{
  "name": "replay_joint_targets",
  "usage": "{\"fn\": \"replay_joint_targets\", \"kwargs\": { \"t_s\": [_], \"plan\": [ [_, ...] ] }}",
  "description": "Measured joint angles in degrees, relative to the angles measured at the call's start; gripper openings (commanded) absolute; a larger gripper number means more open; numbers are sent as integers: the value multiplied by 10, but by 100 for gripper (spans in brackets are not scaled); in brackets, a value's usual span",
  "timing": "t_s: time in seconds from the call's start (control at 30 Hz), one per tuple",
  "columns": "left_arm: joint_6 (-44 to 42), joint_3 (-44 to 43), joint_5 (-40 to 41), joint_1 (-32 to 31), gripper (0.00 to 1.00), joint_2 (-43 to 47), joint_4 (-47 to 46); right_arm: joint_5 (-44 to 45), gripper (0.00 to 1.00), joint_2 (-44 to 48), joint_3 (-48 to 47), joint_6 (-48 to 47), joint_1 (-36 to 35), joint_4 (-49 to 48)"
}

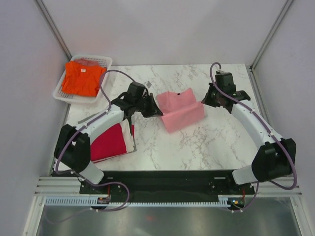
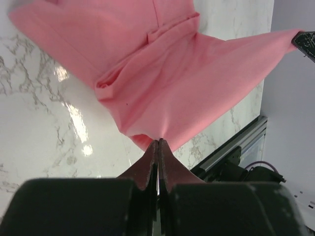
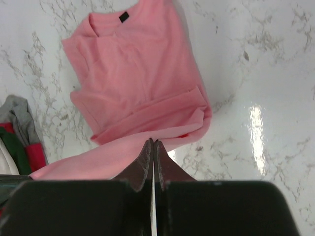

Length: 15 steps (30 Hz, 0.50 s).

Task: Fold and stack the t-shirts
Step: Fold the tshirt

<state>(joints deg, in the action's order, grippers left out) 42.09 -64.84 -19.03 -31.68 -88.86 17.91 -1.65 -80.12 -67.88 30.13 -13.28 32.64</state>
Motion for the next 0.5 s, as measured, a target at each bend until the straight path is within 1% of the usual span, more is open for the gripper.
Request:
{"fn": "replay_joint_targets", "kwargs": {
  "t_s": [0.27, 0.5],
  "plan": [
    [-11, -121, -37, 50, 2, -90, 21, 1, 0, -137, -137, -1, 5, -12],
    [-13, -243, -63, 84, 2, -199, 31, -6, 0, -278, -270, 0, 17, -16]
  ]
}}
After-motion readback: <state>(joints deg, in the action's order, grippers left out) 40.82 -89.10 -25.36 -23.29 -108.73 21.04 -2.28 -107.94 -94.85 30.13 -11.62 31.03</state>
